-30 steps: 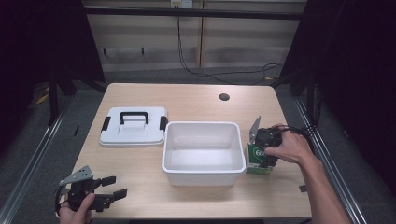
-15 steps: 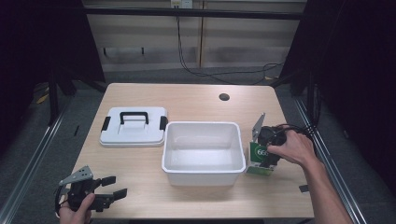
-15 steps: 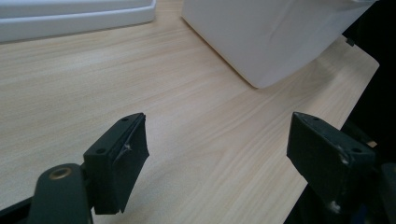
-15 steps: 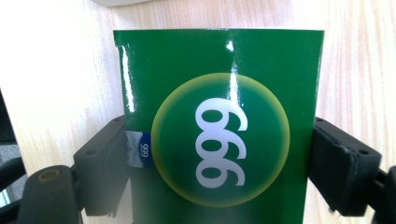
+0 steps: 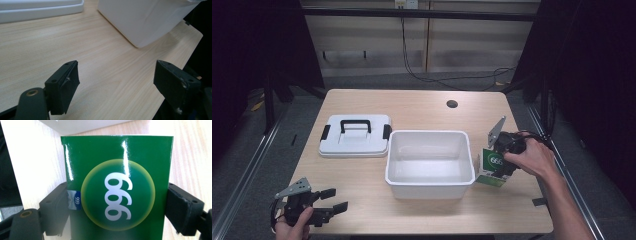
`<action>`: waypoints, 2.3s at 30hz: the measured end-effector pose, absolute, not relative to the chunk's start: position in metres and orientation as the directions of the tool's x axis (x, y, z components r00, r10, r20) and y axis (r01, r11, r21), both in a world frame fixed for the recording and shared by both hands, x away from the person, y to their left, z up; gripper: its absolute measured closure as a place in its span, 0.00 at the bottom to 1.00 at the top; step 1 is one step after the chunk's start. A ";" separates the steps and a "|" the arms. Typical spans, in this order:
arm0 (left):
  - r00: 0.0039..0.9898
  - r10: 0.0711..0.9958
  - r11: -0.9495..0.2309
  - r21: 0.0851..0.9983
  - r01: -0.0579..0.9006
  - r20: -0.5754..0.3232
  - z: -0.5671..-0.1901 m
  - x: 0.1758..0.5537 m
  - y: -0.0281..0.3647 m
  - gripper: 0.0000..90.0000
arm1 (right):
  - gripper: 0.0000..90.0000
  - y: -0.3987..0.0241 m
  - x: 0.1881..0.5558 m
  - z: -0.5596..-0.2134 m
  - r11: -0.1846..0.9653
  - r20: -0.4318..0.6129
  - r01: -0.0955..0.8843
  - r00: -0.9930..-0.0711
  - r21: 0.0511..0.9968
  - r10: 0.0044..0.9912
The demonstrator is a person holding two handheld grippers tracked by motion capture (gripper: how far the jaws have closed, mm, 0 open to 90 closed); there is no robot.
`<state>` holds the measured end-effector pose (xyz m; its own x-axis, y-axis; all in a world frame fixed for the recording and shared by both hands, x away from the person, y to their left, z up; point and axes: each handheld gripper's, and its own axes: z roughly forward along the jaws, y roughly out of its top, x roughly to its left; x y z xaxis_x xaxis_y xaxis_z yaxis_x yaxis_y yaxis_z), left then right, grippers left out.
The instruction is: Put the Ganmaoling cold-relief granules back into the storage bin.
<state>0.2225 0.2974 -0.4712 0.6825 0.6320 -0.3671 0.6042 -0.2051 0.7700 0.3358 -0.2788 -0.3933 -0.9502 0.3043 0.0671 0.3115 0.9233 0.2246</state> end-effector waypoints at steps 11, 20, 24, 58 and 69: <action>0.682 0.631 -0.204 0.770 0.605 -0.369 -0.471 0.222 0.297 0.23 | 0.18 -0.293 0.327 -0.378 0.885 0.033 0.360 -0.930 0.294 0.367; 0.684 0.632 -0.205 0.772 0.601 -0.365 -0.471 0.222 0.298 0.23 | 0.18 -0.302 0.317 -0.370 0.866 0.015 0.373 -0.920 0.333 0.391; 0.683 0.632 -0.204 0.772 0.602 -0.365 -0.471 0.222 0.298 0.23 | 0.18 -0.308 0.314 -0.365 0.856 0.008 0.370 -0.919 0.361 0.393; 0.678 0.637 -0.194 0.775 0.602 -0.367 -0.471 0.223 0.298 0.23 | 0.18 -0.347 0.302 -0.317 0.705 0.003 0.318 -0.913 0.635 0.409; 0.680 0.635 -0.190 0.780 0.597 -0.366 -0.470 0.224 0.298 0.23 | 0.18 -0.343 0.303 -0.307 0.666 -0.018 0.283 -0.913 0.691 0.407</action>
<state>0.2241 0.2977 -0.4703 0.6800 0.6352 -0.3661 0.5969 -0.1897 0.7796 0.3030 -0.3426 -0.3069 -0.9134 0.4067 -0.0181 0.2827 0.6656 0.6907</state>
